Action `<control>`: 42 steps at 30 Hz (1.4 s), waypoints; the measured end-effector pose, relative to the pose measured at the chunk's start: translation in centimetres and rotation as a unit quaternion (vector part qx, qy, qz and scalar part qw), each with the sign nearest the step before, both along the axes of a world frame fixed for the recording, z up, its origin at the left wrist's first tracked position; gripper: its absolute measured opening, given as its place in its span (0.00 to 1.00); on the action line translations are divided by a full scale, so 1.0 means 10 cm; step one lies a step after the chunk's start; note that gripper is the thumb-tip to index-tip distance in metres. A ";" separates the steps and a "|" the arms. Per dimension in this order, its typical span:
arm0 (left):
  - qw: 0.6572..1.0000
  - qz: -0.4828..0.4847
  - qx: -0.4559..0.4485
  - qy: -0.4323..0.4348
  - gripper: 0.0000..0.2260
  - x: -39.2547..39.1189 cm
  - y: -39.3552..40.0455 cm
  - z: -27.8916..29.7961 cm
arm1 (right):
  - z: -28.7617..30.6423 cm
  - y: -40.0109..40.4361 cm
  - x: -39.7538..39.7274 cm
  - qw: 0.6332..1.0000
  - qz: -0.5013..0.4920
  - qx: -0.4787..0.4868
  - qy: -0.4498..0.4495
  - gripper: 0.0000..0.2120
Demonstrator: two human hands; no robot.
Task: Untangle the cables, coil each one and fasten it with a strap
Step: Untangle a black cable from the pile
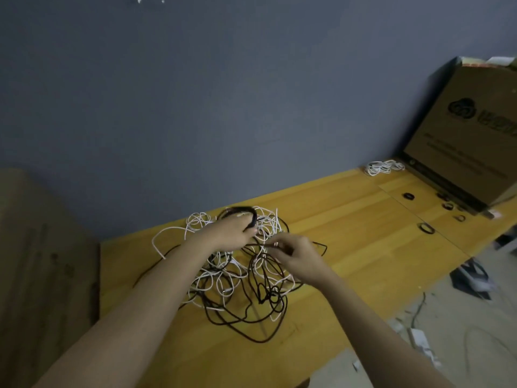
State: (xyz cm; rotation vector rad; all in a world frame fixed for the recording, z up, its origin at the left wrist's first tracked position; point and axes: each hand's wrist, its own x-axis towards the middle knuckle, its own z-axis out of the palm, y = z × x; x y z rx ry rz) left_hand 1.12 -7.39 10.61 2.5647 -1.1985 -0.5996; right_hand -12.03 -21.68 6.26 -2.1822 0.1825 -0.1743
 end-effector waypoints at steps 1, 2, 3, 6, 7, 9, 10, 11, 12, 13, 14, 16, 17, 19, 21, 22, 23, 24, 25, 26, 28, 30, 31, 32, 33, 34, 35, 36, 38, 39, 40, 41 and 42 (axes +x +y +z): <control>0.999 -0.004 0.003 0.035 0.18 -0.06 0.01 -0.05 | 0.00 -0.09 -0.01 1.000 -0.029 -0.008 -0.005 0.03; 0.996 0.000 -0.002 0.084 0.21 -0.13 0.02 -0.08 | -0.02 -0.18 -0.02 0.998 -0.048 -0.041 -0.011 0.02; 0.991 0.006 -0.008 0.134 0.24 -0.19 0.03 -0.09 | -0.05 -0.26 -0.03 0.993 -0.061 -0.098 -0.011 0.02; 0.962 -0.010 -0.050 0.269 0.24 -0.30 0.06 -0.09 | -0.31 -0.42 -0.05 0.985 -0.080 -0.155 0.000 0.01; 0.948 -0.023 -0.069 0.309 0.22 -0.29 0.08 -0.10 | -0.43 -0.45 -0.09 0.986 -0.094 -0.135 0.019 0.01; 0.920 -0.017 -0.116 0.373 0.18 -0.26 0.11 -0.10 | -0.63 -0.47 -0.20 0.988 -0.127 -0.068 0.059 0.03; 0.905 -0.001 -0.144 0.401 0.18 -0.25 0.13 -0.09 | -0.71 -0.46 -0.26 0.987 -0.143 -0.019 0.071 0.04; 0.888 0.016 -0.175 0.426 0.18 -0.24 0.14 -0.09 | -0.75 -0.44 -0.32 0.984 -0.158 0.019 0.082 0.04; 0.869 0.031 -0.208 0.448 0.18 -0.24 0.15 -0.08 | -0.81 -0.42 -0.37 0.982 -0.163 0.038 0.087 0.03; 0.852 0.044 -0.238 0.465 0.18 -0.23 0.15 -0.08 | -0.85 -0.39 -0.41 0.982 -0.158 0.038 0.098 0.03; 0.838 0.055 -0.263 0.475 0.18 -0.22 0.15 -0.08 | -0.92 -0.38 -0.44 0.983 -0.145 0.039 0.108 0.04; 0.820 0.070 -0.295 0.486 0.18 -0.19 0.15 -0.10 | -0.99 -0.34 -0.44 0.982 -0.136 0.048 0.126 0.03; 0.811 0.078 -0.306 0.492 0.18 -0.19 0.15 -0.11 | -0.99 -0.31 -0.42 0.980 -0.134 0.062 0.131 0.09; 0.788 0.094 -0.325 0.515 0.18 -0.19 0.13 -0.15 | -0.97 -0.24 -0.34 0.981 -0.124 0.078 0.129 0.17; 0.765 0.104 -0.337 0.539 0.18 -0.18 0.12 -0.18 | -0.89 -0.16 -0.22 0.984 -0.116 0.060 0.119 0.12; 0.757 0.110 -0.341 0.546 0.18 -0.18 0.11 -0.19 | -0.87 -0.13 -0.16 0.985 -0.121 0.061 0.104 0.09; 0.750 0.117 -0.345 0.551 0.18 -0.17 0.11 -0.20 | -0.83 -0.10 -0.12 0.983 -0.139 0.084 0.084 0.10; 0.745 0.125 -0.349 0.554 0.18 -0.15 0.11 -0.22 | -0.80 -0.09 -0.07 0.973 -0.176 0.137 0.054 0.13; 0.741 0.132 -0.351 0.557 0.18 -0.12 0.12 -0.24 | -0.77 -0.11 -0.03 0.953 -0.224 0.205 0.020 0.16; 0.741 0.135 -0.347 0.559 0.17 -0.09 0.15 -0.25 | -0.74 -0.15 0.01 0.923 -0.271 0.272 -0.012 0.17; 0.753 0.128 -0.313 0.565 0.16 -0.03 0.23 -0.26 | -0.63 -0.31 0.06 0.881 -0.339 0.329 -0.039 0.16; 0.777 0.107 -0.249 0.568 0.14 0.03 0.31 -0.24 | -0.59 -0.48 0.11 0.884 -0.353 0.305 -0.024 0.14; 0.786 0.097 -0.218 0.571 0.13 0.05 0.35 -0.22 | -0.59 -0.53 0.13 0.892 -0.351 0.284 -0.010 0.13; 0.786 0.089 -0.197 0.579 0.13 0.06 0.37 -0.21 | -0.60 -0.57 0.16 0.902 -0.342 0.265 0.005 0.13; 0.779 0.084 -0.190 0.592 0.14 0.07 0.39 -0.21 | -0.62 -0.58 0.17 0.912 -0.331 0.243 0.025 0.13; 0.764 0.081 -0.199 0.608 0.16 0.07 0.40 -0.21 | -0.63 -0.56 0.19 0.923 -0.317 0.212 0.044 0.13; 0.743 0.076 -0.227 0.625 0.16 0.09 0.40 -0.22 | -0.64 -0.53 0.19 0.938 -0.295 0.170 0.064 0.13; 0.711 0.070 -0.273 0.644 0.16 0.09 0.38 -0.22 | -0.66 -0.47 0.20 0.954 -0.261 0.117 0.085 0.13; 0.631 0.077 -0.396 0.662 0.15 0.07 0.31 -0.21 | -0.72 -0.31 0.17 0.977 -0.169 -0.020 0.131 0.13; 0.600 0.102 -0.455 0.650 0.15 0.04 0.25 -0.19 | -0.75 -0.21 0.15 0.978 -0.119 -0.094 0.143 0.14; 0.589 0.135 -0.502 0.619 0.13 0.01 0.18 -0.17 | -0.80 -0.13 0.12 0.973 -0.069 -0.159 0.149 0.15; 0.605 0.162 -0.532 0.570 0.12 -0.02 0.10 -0.16 | -0.85 -0.05 0.10 0.966 -0.021 -0.214 0.141 0.16; 0.649 0.181 -0.539 0.505 0.10 -0.06 0.03 -0.15 | -0.89 0.02 0.08 0.956 0.022 -0.262 0.127 0.16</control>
